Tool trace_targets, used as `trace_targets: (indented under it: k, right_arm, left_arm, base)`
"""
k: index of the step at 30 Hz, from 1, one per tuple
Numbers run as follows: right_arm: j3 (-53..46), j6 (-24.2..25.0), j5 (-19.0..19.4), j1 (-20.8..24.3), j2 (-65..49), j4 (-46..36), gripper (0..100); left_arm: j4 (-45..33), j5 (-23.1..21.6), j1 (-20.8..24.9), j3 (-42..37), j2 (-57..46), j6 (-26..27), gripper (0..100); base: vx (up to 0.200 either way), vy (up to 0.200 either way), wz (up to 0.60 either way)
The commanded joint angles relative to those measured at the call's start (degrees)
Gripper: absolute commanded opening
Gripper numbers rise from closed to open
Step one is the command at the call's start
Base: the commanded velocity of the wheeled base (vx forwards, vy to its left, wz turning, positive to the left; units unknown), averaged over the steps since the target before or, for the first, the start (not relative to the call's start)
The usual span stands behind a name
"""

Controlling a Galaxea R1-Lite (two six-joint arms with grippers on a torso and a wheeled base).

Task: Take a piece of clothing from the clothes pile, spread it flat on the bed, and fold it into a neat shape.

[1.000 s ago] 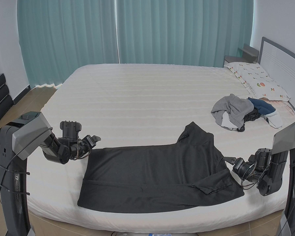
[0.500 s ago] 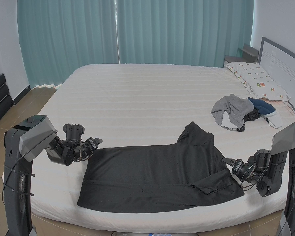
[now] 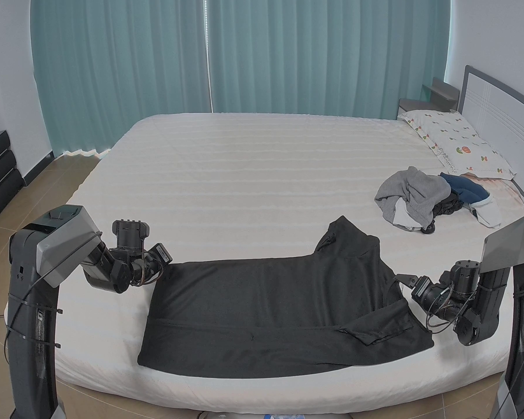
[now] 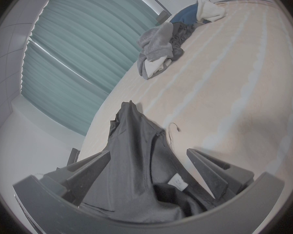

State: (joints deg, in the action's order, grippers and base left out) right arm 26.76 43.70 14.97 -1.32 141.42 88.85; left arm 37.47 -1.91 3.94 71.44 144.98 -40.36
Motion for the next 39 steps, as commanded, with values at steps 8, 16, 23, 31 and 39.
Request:
trace_targets:
  k: [8, 16, 23, 31, 39]
  right_arm:
    - [16.9, -0.8, -1.5, 0.5, -6.5, -20.6, 100]
    - [39.8, -3.4, -4.1, 2.6, -0.2, -40.4, 100]
    - [54.9, -8.2, -4.2, 4.7, 5.6, -51.3, 100]
    - [68.6, -8.8, -4.7, 7.7, 11.9, -58.6, 100]
    - [76.5, -13.9, -5.8, 8.4, 15.2, -63.5, 100]
  left_arm:
    - [4.7, 5.2, -0.7, -0.9, -0.8, -4.6, 0]
    - [6.0, 6.4, -1.7, -3.1, -2.5, -5.3, 0]
    - [9.9, 6.8, -2.7, -5.2, -4.1, -6.1, 0]
    - [10.1, 6.8, -3.0, -5.3, -4.1, -6.1, 0]
    - [10.1, 6.7, -3.0, -5.5, -3.7, -6.1, 0]
  base:
    - [0.0, 0.0, 0.0]
    - [0.0, 0.0, 0.0]
    - [0.0, 0.0, 0.0]
    - [0.0, 0.0, 0.0]
    - [0.0, 0.0, 0.0]
